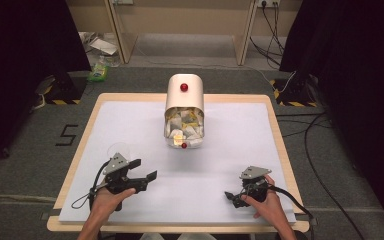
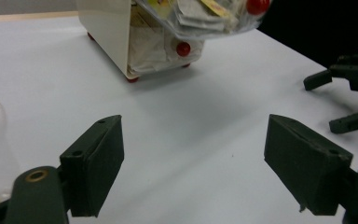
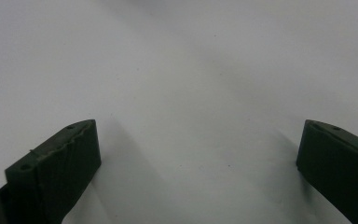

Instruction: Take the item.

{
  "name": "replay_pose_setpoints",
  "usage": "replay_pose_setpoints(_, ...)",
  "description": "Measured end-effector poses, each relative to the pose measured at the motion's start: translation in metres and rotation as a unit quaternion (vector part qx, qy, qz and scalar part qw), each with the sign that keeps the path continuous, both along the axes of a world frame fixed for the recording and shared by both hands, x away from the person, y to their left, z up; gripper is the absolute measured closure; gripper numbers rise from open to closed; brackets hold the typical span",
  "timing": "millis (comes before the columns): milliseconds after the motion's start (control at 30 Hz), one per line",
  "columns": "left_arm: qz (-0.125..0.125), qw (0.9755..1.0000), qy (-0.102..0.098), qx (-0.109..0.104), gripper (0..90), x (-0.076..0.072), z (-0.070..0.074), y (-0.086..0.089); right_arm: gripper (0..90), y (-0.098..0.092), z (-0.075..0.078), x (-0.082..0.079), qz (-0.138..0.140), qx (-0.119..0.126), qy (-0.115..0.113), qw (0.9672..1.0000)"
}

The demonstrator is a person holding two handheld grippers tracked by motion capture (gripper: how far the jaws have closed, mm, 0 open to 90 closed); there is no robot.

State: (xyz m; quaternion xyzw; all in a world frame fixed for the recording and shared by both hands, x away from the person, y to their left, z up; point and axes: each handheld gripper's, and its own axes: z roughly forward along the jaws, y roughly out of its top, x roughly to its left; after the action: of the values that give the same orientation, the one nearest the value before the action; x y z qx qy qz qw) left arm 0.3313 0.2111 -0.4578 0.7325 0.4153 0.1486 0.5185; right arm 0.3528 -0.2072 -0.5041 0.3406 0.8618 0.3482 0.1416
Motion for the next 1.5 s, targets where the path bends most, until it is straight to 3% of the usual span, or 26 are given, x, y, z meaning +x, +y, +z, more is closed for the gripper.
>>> replay_pose_setpoints(100,-0.002,1.0000,0.002,-0.003,19.2,-0.002,-0.003,-0.002,0.2,0.000,0.000,0.000,0.001,-0.001,-0.001,1.0000)
replay_pose_setpoints(233,-0.009,0.9999,0.000,0.013,19.1,-0.005,-0.009,-0.006,0.2,0.000,0.000,0.000,0.000,0.000,0.000,1.0000)
replay_pose_setpoints(467,-0.006,0.9997,0.001,0.022,18.6,-0.016,-0.020,-0.004,0.2,0.000,0.000,0.000,0.000,0.000,0.000,1.0000)
replay_pose_setpoints(800,-0.008,0.9985,0.022,0.049,18.4,-0.026,-0.046,-0.003,0.2,0.000,0.000,0.000,0.001,-0.001,-0.002,1.0000)
replay_pose_setpoints(967,0.000,0.9973,0.046,0.057,18.0,-0.032,-0.057,0.002,0.2,0.000,0.000,0.000,0.000,0.000,-0.001,1.0000)
replay_pose_setpoints(1067,0.005,0.9972,0.044,0.060,17.9,-0.037,-0.058,0.003,0.2,0.000,0.000,0.000,0.001,-0.001,-0.002,1.0000)
replay_pose_setpoints(1167,0.009,0.9959,0.039,0.081,17.7,-0.041,-0.057,0.003,0.2,0.000,0.000,0.000,0.001,-0.001,-0.002,1.0000)
replay_pose_setpoints(1433,0.021,0.9928,0.008,0.118,17.2,-0.054,-0.062,0.000,0.2,0.000,0.000,0.000,0.000,0.000,0.000,1.0000)
replay_pose_setpoints(1500,0.026,0.9929,0.004,0.116,16.3,-0.057,-0.063,0.000,0.2,0.000,0.000,0.000,0.001,-0.001,-0.001,1.0000)
